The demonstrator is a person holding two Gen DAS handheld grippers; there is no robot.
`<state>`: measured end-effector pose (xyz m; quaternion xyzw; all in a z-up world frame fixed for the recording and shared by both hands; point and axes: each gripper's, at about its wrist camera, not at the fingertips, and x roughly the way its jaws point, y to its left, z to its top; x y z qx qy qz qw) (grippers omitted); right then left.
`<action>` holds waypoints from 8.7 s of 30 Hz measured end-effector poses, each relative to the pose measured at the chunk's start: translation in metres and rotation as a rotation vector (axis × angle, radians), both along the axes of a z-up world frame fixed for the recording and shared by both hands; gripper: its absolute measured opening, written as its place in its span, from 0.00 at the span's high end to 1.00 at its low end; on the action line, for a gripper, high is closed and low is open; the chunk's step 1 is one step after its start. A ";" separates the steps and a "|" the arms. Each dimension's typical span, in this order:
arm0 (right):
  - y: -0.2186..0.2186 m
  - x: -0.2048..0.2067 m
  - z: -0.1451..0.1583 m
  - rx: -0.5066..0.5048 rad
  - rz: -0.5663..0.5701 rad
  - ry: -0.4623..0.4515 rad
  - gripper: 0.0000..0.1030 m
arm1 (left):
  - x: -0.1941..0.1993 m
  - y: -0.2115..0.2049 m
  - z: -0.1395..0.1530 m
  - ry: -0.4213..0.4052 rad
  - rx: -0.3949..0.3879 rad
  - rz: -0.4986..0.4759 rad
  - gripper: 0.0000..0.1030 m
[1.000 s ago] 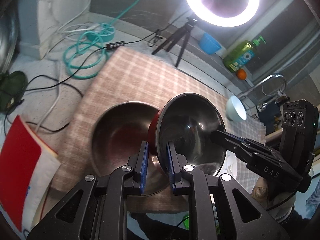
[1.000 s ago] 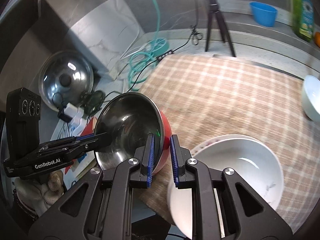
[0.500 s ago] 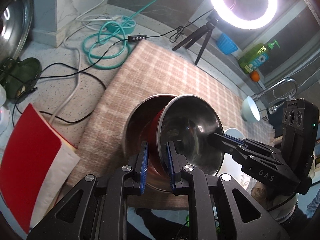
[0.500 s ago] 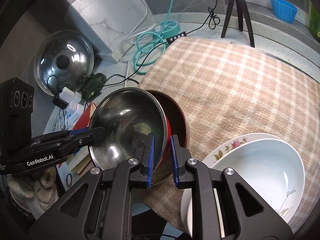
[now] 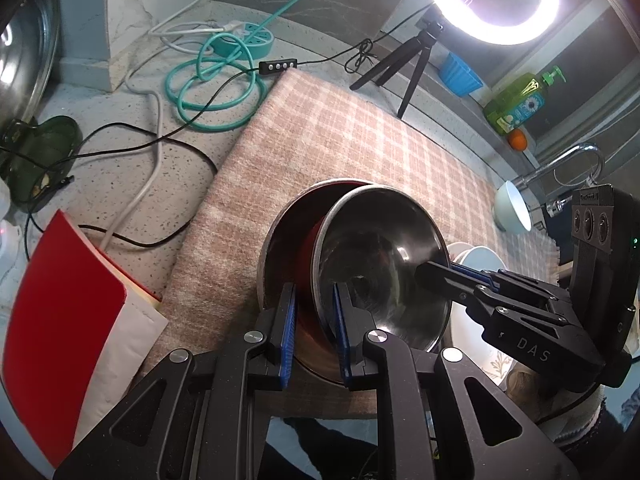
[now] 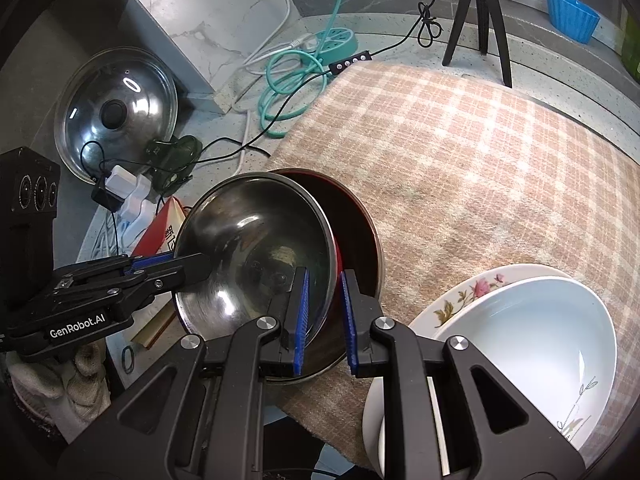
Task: Organize plates and bowls
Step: 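Carry the red-outside bowl with both tools and lower it into the plain steel bowl, then open both tools to release the red-outside bowl and lift away, then move both open tools toward the pale blue bowl by the faucet, then close both tools on the rim of the pale blue bowl, then lift the pale blue bowl with both tools and carry it to the steel bowls, then lower the pale blue bowl into the red-outside bowl with both tools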
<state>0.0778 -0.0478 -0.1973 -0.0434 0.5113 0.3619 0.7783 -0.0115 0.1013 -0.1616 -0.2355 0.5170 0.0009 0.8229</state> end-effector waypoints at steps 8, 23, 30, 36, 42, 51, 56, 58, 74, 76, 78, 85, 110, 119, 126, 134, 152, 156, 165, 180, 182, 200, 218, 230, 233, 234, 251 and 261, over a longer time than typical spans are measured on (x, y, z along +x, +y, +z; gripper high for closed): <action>0.000 0.001 -0.004 -0.012 0.000 -0.003 0.84 | 0.003 -0.001 -0.003 0.014 0.006 -0.005 0.85; 0.004 0.003 -0.010 -0.051 0.016 0.004 0.83 | 0.006 -0.006 -0.008 0.042 0.030 -0.016 0.85; 0.005 0.001 -0.001 -0.020 0.028 -0.022 0.58 | 0.007 -0.002 0.001 0.002 0.026 -0.006 0.74; -0.002 -0.003 0.011 0.027 0.025 -0.044 0.40 | 0.008 -0.006 0.009 -0.019 0.038 -0.022 0.63; -0.020 -0.005 0.025 0.052 -0.007 -0.087 0.20 | 0.009 -0.011 0.020 -0.037 0.064 -0.026 0.37; -0.060 0.007 0.038 0.065 -0.086 -0.111 0.11 | 0.018 -0.025 0.037 -0.073 0.108 -0.047 0.37; -0.085 0.013 0.045 0.073 -0.134 -0.119 0.11 | 0.028 -0.043 0.044 -0.093 0.139 -0.082 0.37; -0.096 0.016 0.048 0.085 -0.157 -0.122 0.11 | 0.032 -0.051 0.047 -0.102 0.155 -0.098 0.37; -0.201 0.044 0.058 0.086 -0.349 -0.136 0.10 | 0.072 -0.117 0.055 -0.145 0.170 -0.198 0.37; -0.217 0.049 0.057 0.082 -0.376 -0.131 0.10 | 0.078 -0.125 0.054 -0.147 0.166 -0.212 0.37; -0.235 0.053 0.056 0.080 -0.408 -0.127 0.10 | 0.085 -0.135 0.052 -0.149 0.161 -0.227 0.37; -0.294 0.070 0.053 0.079 -0.520 -0.114 0.10 | 0.113 -0.169 0.048 -0.162 0.145 -0.283 0.37; -0.398 0.164 0.014 0.217 -0.692 0.020 0.10 | 0.244 -0.275 0.010 -0.073 -0.032 -0.412 0.39; -0.400 0.189 -0.013 0.319 -0.693 0.148 0.26 | 0.270 -0.287 -0.013 0.004 -0.108 -0.401 0.49; -0.389 0.200 -0.027 0.321 -0.665 0.203 0.41 | 0.277 -0.293 -0.024 0.033 -0.116 -0.410 0.65; -0.381 0.204 -0.033 0.294 -0.637 0.217 0.77 | 0.279 -0.297 -0.032 0.048 -0.120 -0.421 0.84; -0.360 0.182 -0.004 0.279 -0.613 0.163 0.81 | 0.250 -0.283 -0.002 -0.009 -0.103 -0.415 0.84; -0.345 0.168 0.009 0.276 -0.580 0.142 0.81 | 0.234 -0.268 0.010 -0.034 -0.109 -0.396 0.84; -0.301 0.133 0.034 0.293 -0.497 0.110 0.81 | 0.185 -0.224 0.032 -0.090 -0.104 -0.345 0.84; -0.201 0.078 0.055 0.312 -0.288 0.073 0.81 | 0.100 -0.129 0.054 -0.140 -0.094 -0.195 0.84; -0.186 0.071 0.056 0.308 -0.257 0.075 0.81 | 0.089 -0.116 0.056 -0.145 -0.094 -0.172 0.84; -0.077 0.027 0.035 0.243 -0.063 0.113 0.81 | 0.017 -0.029 0.039 -0.103 -0.121 0.004 0.84; -0.019 0.012 0.000 0.141 0.018 0.143 0.81 | -0.009 0.007 0.014 -0.044 -0.122 0.073 0.84; -0.009 0.010 -0.007 0.103 0.020 0.141 0.81 | -0.009 0.009 0.004 -0.010 -0.123 0.062 0.84; -0.008 0.011 -0.007 0.103 0.024 0.137 0.80 | -0.008 0.009 0.004 -0.008 -0.121 0.061 0.84; -0.007 0.010 -0.007 0.101 0.025 0.135 0.80 | -0.008 0.009 0.004 -0.008 -0.120 0.062 0.84; -0.004 0.006 0.000 0.073 0.052 0.058 0.55 | -0.008 0.010 0.006 -0.007 -0.102 0.077 0.84; -0.020 0.006 0.019 0.137 0.020 0.003 0.27 | -0.017 0.017 0.023 -0.053 -0.083 0.108 0.49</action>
